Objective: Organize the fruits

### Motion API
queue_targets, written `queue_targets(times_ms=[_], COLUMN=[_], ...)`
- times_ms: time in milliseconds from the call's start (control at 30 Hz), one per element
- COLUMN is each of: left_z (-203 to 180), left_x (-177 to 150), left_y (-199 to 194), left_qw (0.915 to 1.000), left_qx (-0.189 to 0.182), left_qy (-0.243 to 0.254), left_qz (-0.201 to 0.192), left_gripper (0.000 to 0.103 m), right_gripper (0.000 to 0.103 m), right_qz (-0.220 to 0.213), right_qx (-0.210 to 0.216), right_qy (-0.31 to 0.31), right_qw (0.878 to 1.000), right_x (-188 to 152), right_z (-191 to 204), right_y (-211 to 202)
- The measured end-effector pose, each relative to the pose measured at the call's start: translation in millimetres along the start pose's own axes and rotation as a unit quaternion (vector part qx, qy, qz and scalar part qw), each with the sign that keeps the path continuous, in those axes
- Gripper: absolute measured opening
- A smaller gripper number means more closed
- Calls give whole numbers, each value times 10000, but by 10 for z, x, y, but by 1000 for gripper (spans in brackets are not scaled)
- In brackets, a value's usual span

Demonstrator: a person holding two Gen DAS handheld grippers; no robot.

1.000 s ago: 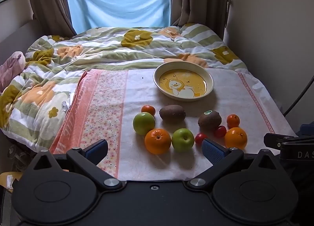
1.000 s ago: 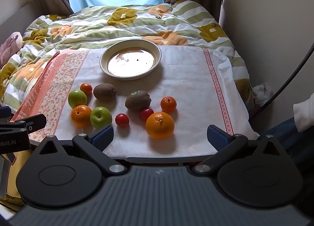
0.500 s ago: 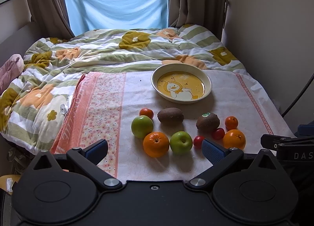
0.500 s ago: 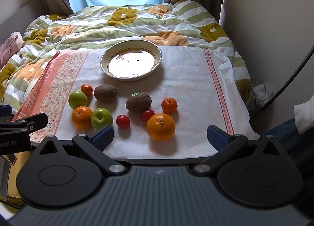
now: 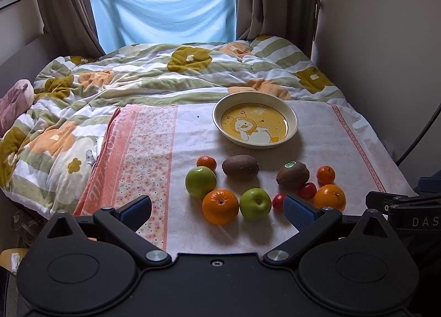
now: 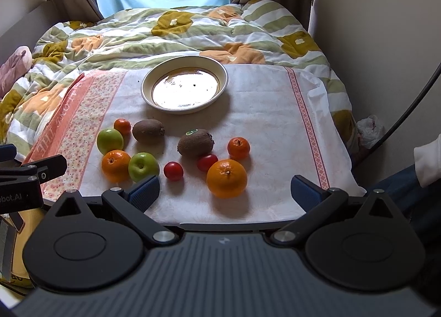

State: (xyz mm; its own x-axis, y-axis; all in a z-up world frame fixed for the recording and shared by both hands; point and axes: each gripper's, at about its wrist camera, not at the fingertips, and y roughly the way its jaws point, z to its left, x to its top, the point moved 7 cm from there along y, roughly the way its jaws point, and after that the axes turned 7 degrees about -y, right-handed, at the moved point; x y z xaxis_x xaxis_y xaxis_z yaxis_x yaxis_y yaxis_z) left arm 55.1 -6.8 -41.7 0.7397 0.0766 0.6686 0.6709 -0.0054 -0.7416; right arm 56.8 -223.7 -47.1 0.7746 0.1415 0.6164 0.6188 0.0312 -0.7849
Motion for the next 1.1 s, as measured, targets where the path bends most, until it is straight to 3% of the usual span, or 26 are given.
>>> queue_targets(times_ms=[1100], left_z=[-18], left_x=[0], left_y=[-6], left_qw=[10000], left_qx=[-23], left_qy=[-36], left_qz=[-33], left_gripper=[103], right_gripper=[103], right_qz=[7], right_qx=[36], right_qy=[4], right_qw=[10000], right_x=[6], right_z=[19], right_y=[6])
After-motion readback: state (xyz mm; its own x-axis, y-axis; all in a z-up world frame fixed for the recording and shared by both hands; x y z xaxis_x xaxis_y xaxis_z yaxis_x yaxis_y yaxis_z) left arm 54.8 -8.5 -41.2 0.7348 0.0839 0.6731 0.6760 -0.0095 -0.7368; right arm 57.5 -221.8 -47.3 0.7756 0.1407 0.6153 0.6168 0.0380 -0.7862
